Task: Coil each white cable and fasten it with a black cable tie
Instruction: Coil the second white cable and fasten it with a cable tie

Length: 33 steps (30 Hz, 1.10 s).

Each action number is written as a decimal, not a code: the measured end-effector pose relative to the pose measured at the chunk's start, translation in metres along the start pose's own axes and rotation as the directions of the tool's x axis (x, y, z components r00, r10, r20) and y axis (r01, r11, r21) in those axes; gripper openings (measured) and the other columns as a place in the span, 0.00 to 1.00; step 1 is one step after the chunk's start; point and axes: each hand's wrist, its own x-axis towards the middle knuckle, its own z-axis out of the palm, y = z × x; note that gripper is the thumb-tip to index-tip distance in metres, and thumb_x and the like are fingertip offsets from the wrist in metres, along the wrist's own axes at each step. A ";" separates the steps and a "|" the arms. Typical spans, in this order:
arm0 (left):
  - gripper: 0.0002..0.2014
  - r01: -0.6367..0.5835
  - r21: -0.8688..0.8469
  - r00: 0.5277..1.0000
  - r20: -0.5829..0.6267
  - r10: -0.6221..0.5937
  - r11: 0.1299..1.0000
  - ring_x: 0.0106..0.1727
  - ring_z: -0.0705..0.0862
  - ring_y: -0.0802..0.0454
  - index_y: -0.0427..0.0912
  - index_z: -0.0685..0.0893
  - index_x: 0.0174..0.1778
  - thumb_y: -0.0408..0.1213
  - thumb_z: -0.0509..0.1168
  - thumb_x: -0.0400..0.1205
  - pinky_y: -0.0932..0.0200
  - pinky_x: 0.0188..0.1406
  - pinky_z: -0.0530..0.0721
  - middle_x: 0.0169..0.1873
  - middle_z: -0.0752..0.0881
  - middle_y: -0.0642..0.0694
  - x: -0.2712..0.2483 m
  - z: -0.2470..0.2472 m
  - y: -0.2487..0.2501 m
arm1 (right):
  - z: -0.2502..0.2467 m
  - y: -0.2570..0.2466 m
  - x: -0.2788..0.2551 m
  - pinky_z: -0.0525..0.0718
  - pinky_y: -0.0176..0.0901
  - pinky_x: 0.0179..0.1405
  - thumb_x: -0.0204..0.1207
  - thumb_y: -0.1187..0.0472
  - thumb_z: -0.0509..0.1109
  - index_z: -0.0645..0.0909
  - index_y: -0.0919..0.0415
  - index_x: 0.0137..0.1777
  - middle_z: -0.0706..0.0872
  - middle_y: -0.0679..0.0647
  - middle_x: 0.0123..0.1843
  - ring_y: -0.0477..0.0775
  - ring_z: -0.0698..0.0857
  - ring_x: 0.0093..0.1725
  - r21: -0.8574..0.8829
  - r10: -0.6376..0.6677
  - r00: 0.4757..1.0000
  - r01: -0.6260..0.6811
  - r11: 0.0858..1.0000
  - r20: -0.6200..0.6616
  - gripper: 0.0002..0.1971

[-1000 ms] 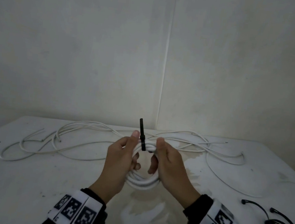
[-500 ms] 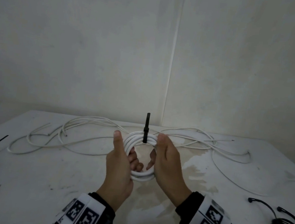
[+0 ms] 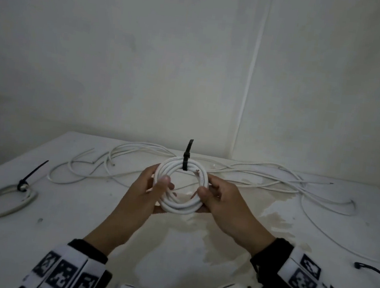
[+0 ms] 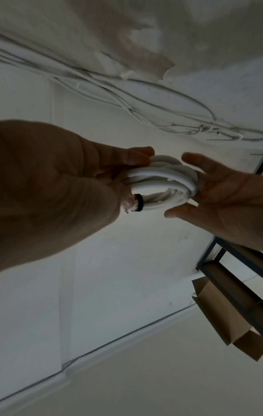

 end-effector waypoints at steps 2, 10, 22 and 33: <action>0.16 0.032 -0.018 0.996 0.089 -0.031 0.999 0.47 0.88 0.59 0.52 0.76 0.64 0.34 0.62 0.81 0.62 0.39 0.88 0.53 0.85 0.48 -0.002 -0.013 -0.002 | 0.006 0.002 0.003 0.86 0.33 0.38 0.81 0.69 0.60 0.78 0.51 0.51 0.84 0.54 0.38 0.39 0.85 0.34 0.006 0.024 1.000 -0.024 1.000 0.006 0.11; 0.18 0.021 0.039 1.000 0.014 -0.021 0.999 0.49 0.87 0.52 0.54 0.77 0.62 0.29 0.64 0.80 0.61 0.39 0.88 0.51 0.86 0.48 -0.012 -0.045 -0.020 | 0.042 0.016 0.010 0.89 0.43 0.45 0.80 0.67 0.62 0.79 0.57 0.59 0.87 0.68 0.48 0.59 0.88 0.46 -0.011 0.098 0.995 -0.098 0.995 -0.016 0.11; 0.15 0.045 0.144 0.996 -0.086 -0.033 0.989 0.42 0.87 0.56 0.59 0.80 0.52 0.31 0.59 0.83 0.61 0.40 0.88 0.39 0.87 0.49 -0.016 -0.098 -0.042 | 0.098 0.029 0.026 0.68 0.47 0.75 0.82 0.49 0.56 0.58 0.53 0.79 0.69 0.48 0.77 0.50 0.70 0.74 -0.255 0.247 0.964 -0.214 0.943 0.103 0.26; 0.11 0.185 0.265 0.974 -0.178 -0.141 0.946 0.44 0.86 0.49 0.51 0.83 0.46 0.31 0.58 0.84 0.55 0.42 0.88 0.39 0.87 0.44 -0.019 -0.159 -0.064 | 0.132 0.027 0.044 0.59 0.32 0.66 0.79 0.41 0.55 0.44 0.49 0.81 0.55 0.45 0.82 0.43 0.59 0.79 -0.346 0.421 0.864 -0.319 0.882 0.277 0.35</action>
